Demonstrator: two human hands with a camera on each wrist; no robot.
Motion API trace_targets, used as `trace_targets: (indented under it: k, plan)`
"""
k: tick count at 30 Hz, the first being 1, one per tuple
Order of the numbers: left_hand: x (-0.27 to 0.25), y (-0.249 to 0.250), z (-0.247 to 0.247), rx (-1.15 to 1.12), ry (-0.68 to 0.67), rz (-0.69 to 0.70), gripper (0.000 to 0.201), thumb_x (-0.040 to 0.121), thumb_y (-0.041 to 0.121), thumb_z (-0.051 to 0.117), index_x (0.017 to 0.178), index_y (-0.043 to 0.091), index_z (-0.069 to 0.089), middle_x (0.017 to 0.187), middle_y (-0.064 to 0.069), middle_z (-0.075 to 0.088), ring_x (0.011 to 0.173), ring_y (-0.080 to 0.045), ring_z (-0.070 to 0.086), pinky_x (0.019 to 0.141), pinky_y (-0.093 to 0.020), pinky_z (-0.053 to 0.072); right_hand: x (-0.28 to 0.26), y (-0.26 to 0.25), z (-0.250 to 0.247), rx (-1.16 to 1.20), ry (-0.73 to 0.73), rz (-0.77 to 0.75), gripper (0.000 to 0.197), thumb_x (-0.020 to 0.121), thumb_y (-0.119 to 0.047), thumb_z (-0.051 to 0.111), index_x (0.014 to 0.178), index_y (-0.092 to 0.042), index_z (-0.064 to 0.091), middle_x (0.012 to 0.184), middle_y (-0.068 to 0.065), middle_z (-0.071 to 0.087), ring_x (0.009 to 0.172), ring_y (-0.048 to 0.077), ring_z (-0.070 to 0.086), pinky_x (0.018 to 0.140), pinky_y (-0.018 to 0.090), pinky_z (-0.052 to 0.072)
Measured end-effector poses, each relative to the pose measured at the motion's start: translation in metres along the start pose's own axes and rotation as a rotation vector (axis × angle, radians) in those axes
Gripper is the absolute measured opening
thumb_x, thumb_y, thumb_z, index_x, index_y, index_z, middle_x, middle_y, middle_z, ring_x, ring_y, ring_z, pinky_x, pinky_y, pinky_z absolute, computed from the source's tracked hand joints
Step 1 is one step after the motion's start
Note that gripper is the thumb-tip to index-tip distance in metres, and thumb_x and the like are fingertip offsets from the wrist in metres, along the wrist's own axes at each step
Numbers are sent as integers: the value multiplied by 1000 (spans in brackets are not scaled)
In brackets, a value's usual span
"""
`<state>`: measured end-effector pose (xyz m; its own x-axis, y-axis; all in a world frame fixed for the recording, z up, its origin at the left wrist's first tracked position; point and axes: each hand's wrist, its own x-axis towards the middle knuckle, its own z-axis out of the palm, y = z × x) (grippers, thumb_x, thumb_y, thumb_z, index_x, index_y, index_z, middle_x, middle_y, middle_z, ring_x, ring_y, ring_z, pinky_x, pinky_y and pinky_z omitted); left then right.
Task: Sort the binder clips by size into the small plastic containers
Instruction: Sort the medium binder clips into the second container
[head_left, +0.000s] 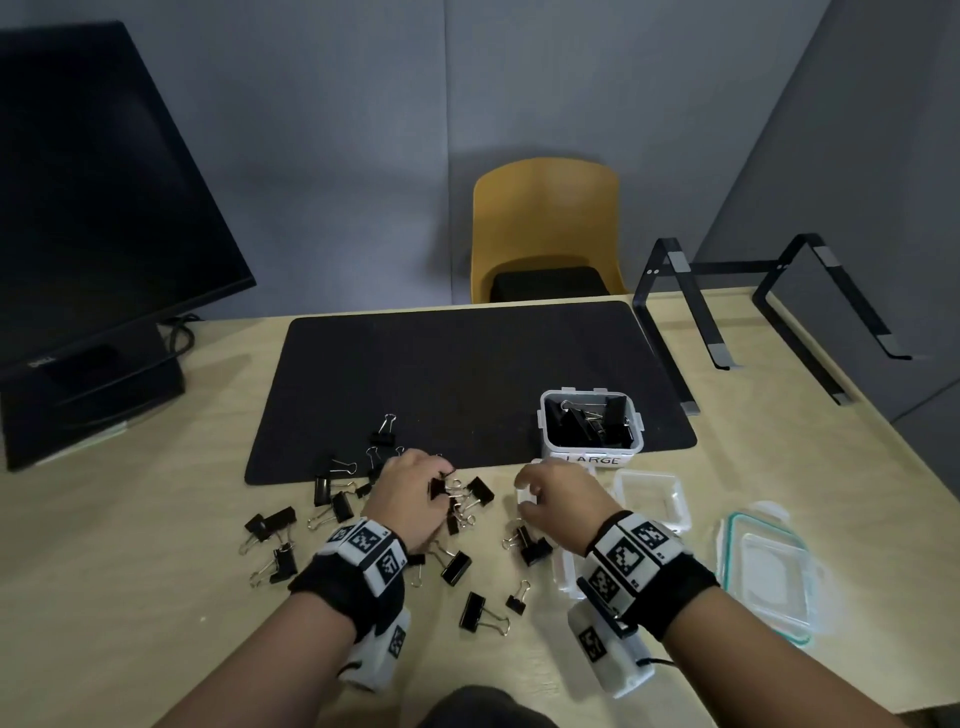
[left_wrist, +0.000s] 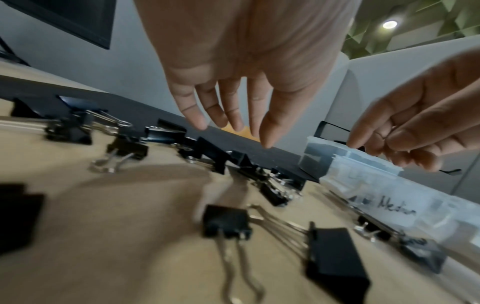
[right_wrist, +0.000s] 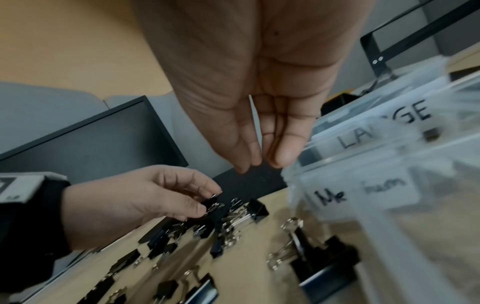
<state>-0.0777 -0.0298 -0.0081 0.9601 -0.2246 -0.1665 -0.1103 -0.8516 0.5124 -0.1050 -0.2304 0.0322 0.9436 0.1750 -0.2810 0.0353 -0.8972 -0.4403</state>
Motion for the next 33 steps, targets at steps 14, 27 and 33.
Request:
trace_targets:
  k: [14,27,33]
  plan:
    - [16,-33,-4,144,-96,-24,39,88,27,60,127,28,55,126,-1,51,118,-21,47,98,-32,43,42,-43,51,-44,-66,63,42,84,-4,49,125,-12,51,122,13,44,110,31,52,93,37,46]
    - [17,-36,-11,50,-111,-3,27,96,27,48,122,21,51,115,-7,55,103,-22,55,84,-29,44,43,-41,49,-53,-20,149,31,82,-6,52,113,-10,57,113,8,48,99,26,57,78,27,44]
    - [15,-23,-15,20,-50,-9,28,102,21,34,126,10,42,98,-6,62,85,-21,60,68,-28,43,34,-36,34,9,53,132,37,82,-13,57,119,-12,57,118,4,51,104,21,56,85,25,45]
